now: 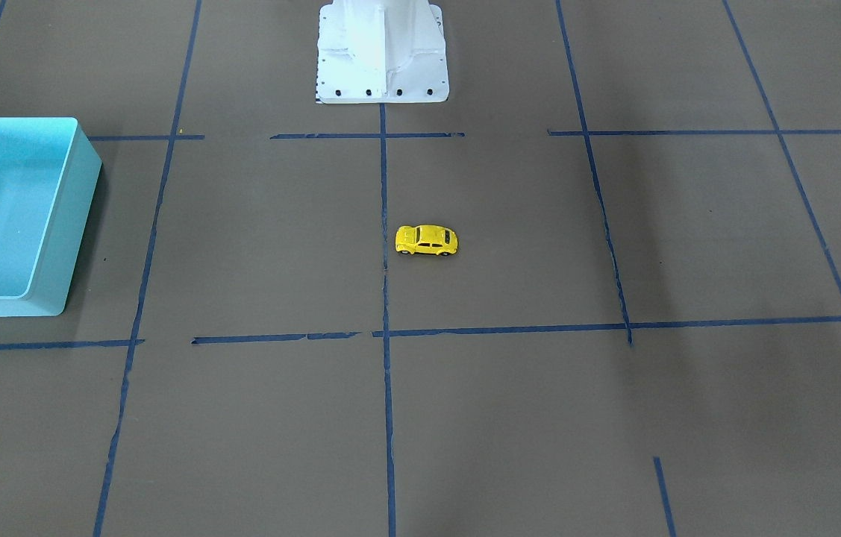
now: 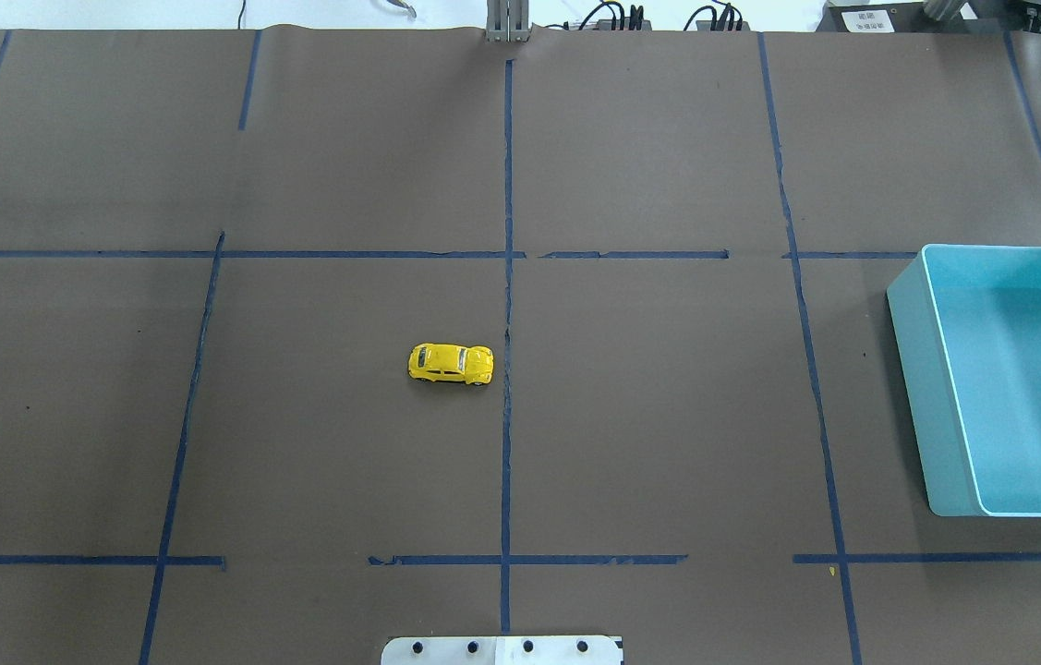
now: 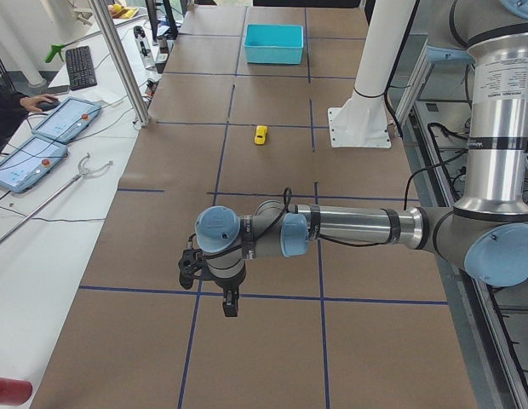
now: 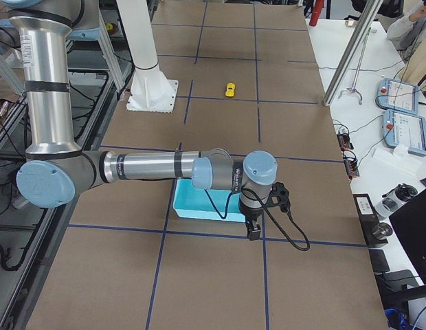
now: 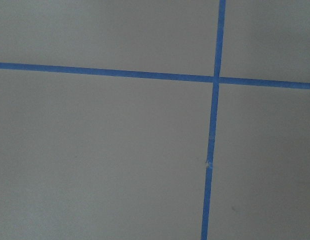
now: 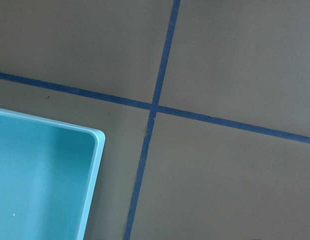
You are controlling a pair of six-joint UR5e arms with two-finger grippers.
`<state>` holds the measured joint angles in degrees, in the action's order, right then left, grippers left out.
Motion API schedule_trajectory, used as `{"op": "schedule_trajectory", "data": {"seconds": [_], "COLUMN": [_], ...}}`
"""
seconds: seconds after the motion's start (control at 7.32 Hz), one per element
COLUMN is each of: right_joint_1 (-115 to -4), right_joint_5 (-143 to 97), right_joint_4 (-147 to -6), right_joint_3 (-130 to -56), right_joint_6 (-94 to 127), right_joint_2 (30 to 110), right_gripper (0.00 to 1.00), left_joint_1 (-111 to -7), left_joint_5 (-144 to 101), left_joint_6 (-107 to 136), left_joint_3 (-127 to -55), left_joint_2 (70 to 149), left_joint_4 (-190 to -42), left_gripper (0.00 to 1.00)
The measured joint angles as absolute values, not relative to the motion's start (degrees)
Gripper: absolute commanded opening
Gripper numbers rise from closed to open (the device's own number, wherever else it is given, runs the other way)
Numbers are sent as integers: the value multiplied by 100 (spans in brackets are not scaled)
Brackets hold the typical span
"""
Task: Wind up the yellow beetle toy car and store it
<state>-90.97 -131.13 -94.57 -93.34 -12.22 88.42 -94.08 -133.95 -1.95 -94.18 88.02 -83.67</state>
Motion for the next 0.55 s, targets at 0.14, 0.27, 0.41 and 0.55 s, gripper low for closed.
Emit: {"op": "schedule_trajectory", "data": {"seconds": [0.14, 0.27, 0.41, 0.55], "right_joint_1": [-9097, -9097, -9097, -9097], "right_joint_5": [-13113, -13113, -13113, -13113], "right_joint_4": [-9457, -9457, -9457, -9457], "right_joint_3": [-9334, -9334, -9334, -9334], "right_joint_6": [-1222, -1222, -1222, -1222], "right_joint_2": [8842, 8842, 8842, 8842], "right_gripper": [100, 100, 100, 100], "left_joint_1": [-9406, -9405, -9405, -9405], "left_joint_5": [-13390, -13383, -13379, -13378], "left_joint_6": [-188, -176, -170, -168], "left_joint_3": [-9418, -9417, -9415, -9413], "left_joint_2": [8805, 8805, 8803, 8804], "left_joint_4": [-8385, -8420, -8437, -8443], "left_gripper": [100, 100, 100, 100]}}
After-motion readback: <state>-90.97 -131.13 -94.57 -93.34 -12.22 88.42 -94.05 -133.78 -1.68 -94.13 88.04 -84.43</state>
